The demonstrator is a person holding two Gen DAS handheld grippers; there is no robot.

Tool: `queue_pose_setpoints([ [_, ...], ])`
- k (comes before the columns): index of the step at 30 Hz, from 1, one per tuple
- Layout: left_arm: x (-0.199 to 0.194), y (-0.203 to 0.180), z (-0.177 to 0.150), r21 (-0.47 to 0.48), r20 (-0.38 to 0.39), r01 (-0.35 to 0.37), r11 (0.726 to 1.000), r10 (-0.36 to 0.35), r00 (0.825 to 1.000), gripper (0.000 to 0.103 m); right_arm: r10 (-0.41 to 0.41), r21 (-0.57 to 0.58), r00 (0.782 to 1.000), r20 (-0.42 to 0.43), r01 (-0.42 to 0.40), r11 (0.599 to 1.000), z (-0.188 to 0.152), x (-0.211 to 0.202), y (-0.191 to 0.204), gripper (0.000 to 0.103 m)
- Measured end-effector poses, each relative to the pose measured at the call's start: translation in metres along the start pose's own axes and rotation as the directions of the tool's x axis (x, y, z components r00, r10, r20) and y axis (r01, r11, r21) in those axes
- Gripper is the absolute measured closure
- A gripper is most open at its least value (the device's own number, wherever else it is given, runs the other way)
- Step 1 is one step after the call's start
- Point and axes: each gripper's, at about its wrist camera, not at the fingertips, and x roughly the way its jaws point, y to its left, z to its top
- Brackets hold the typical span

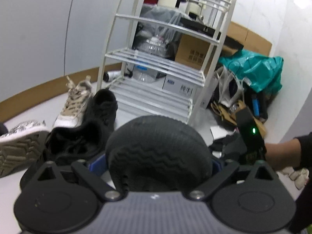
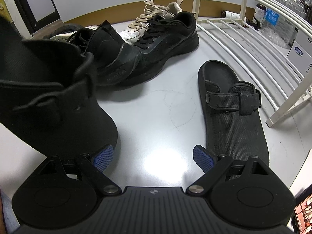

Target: Organize scattered shoes

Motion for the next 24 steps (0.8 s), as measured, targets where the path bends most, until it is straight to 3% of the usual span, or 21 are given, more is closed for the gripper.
queue_pose_setpoints([
  [4,-0.026,0.008,0.001,0.004,-0.021,-0.103,0.995,0.103,0.994,0.002,0.001,-0.002,1.0,-0.002,-0.001,1.0,-0.002,0.0,0.0,0.011],
  [11,-0.056,0.03,-0.01,-0.097,-0.043,-0.184,0.978,0.181,0.983,0.001,0.021,-0.011,1.0,-0.007,-0.021,1.0,-0.006,0.0,0.005,0.011],
  [24,-0.067,0.037,-0.044,-0.167,-0.134,-0.241,0.956,0.22,0.966,0.001,0.076,-0.022,0.997,-0.034,-0.077,0.997,-0.012,0.002,0.034,0.011],
])
